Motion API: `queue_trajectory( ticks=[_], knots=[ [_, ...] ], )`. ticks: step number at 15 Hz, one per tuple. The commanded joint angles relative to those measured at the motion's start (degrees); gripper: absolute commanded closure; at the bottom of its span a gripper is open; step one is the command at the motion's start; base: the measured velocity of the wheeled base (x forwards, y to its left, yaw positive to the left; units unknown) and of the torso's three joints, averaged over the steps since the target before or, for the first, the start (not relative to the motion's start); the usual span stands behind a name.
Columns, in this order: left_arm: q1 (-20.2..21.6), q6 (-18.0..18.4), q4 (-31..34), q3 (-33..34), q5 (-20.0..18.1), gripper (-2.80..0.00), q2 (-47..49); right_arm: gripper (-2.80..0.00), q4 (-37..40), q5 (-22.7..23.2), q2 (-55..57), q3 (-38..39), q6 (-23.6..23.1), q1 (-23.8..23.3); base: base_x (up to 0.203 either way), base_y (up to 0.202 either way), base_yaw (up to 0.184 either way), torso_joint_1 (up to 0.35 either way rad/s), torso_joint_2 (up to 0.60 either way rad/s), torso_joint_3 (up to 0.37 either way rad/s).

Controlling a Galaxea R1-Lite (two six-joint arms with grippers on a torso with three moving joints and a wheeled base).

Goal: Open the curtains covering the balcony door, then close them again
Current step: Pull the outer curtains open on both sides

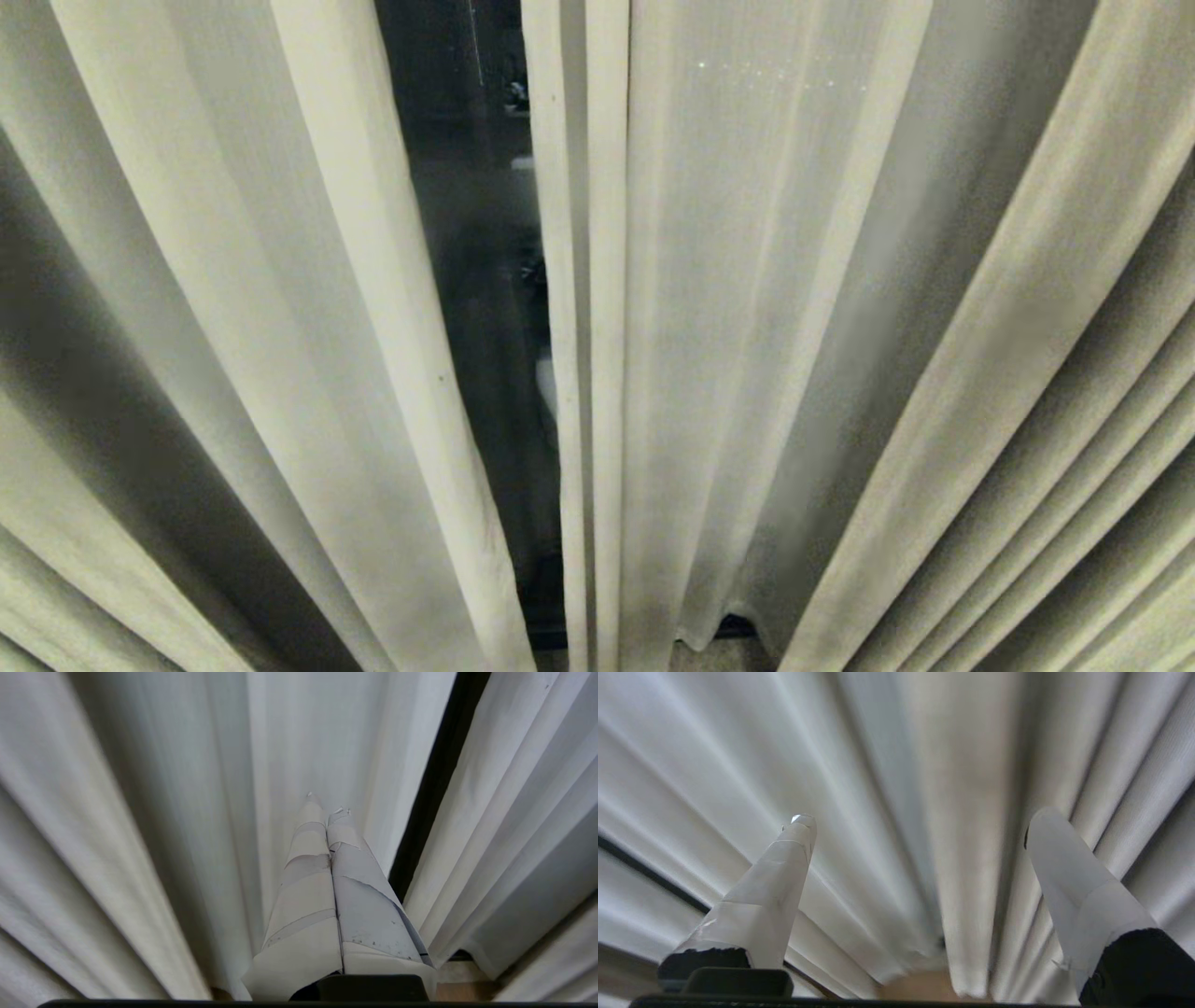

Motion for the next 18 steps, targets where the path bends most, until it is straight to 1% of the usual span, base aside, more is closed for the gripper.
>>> queue_trajectory(
  ticks=[1, 4, 5, 6, 9, 14, 15, 16, 18],
  knots=[
    [0.00, -0.03, -0.01, 0.00, 0.06, 0.00, -0.02, -2.80, 0.11, -1.38, -8.65, 7.00, -3.35, 0.07, 0.000, 0.000, 0.000, 0.000, 0.00, 0.000],
    [0.00, -0.03, -0.01, 0.00, 0.08, 0.00, -0.02, -2.80, 2.06, -6.97, -15.08, 14.32, -6.87, 1.16, 0.000, 0.000, 0.000, 0.000, 0.00, 0.000],
    [0.00, -0.03, -0.01, 0.00, -0.01, 0.00, -0.02, -2.80, 2.78, -8.67, -16.94, 16.75, -7.43, 2.00, 0.000, 0.000, 0.000, 0.000, 0.00, 0.000],
    [0.00, -0.03, -0.01, 0.00, 0.05, 0.00, -0.02, -2.80, 2.85, -9.44, -18.67, 19.24, -7.73, 2.57, 0.000, 0.000, 0.000, 0.000, 0.00, 0.000],
    [0.00, -0.03, -0.01, 0.00, 0.03, 0.00, -0.02, -2.80, 2.69, -9.96, -25.41, 26.72, -9.41, 4.39, 0.000, 0.000, 0.000, 0.000, 0.00, 0.000],
    [0.00, -0.03, -0.01, 0.00, 0.08, 0.00, -0.02, -2.80, 2.04, -10.60, -33.83, 36.07, -11.74, 8.50, 0.000, 0.000, 0.000, 0.000, 0.00, 0.000],
    [0.00, -0.03, -0.01, 0.00, 0.08, 0.00, -0.02, -2.80, 0.91, -10.92, -34.69, 38.27, -12.99, 9.02, 0.000, 0.000, 0.000, 0.000, 0.00, 0.000],
    [0.00, -0.03, -0.01, 0.00, 0.08, 0.00, -0.02, -2.80, -1.81, -11.03, -34.79, 40.91, -14.47, 9.22, 0.000, 0.000, 0.000, 0.000, 0.00, 0.000],
    [0.00, -0.03, -0.01, 0.00, 0.08, 0.00, -0.02, -2.80, -11.14, -11.07, -34.84, 47.05, -16.43, 9.34, 0.000, 0.000, 0.000, 0.000, 0.00, 0.000]
  ],
)
